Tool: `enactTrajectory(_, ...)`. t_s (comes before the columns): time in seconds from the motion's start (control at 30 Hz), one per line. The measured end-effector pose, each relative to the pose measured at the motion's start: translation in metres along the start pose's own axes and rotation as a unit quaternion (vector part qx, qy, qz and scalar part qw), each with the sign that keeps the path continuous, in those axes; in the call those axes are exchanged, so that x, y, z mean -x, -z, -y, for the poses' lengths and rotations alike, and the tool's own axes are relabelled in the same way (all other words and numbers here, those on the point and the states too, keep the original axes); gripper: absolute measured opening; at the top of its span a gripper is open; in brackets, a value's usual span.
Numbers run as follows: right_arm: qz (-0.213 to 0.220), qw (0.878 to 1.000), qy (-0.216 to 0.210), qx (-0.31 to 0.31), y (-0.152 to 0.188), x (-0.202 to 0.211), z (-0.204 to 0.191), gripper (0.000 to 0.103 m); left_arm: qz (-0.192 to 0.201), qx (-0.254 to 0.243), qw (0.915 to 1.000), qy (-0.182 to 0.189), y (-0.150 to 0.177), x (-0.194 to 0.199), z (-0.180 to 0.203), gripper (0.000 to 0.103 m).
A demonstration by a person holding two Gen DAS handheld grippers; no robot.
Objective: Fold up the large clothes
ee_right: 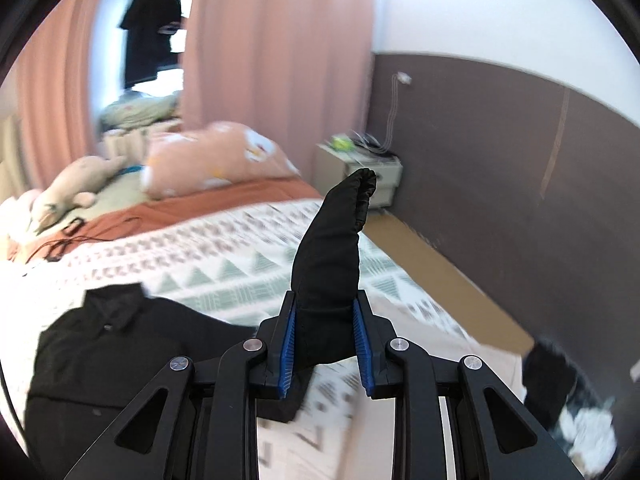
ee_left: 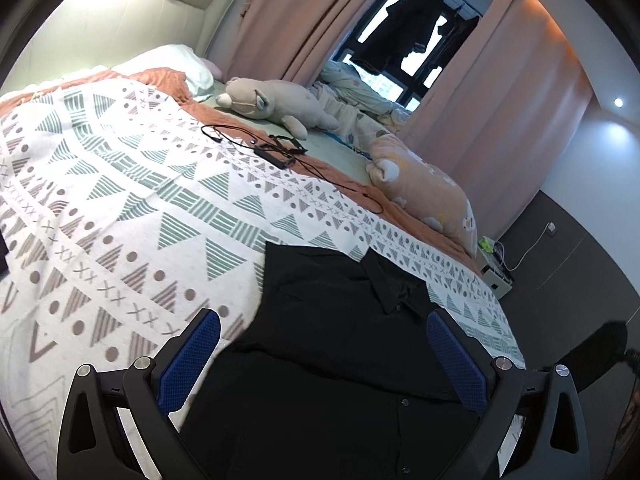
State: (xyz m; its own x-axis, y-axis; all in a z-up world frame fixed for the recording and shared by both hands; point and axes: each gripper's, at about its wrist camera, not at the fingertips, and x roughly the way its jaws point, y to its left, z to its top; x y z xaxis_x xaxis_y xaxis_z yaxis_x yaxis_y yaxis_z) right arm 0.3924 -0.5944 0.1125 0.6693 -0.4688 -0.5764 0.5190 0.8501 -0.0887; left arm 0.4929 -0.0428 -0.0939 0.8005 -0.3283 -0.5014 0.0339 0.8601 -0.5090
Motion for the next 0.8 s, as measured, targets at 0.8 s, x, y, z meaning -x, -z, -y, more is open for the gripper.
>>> enactTrajectory(0.8,0.001,0.978,-0.144,0.148,0.005,0.022,-0.320,0.027,0.000,0.062,0.9965,-0.057,-0.025,0.041,-0.101,0.103)
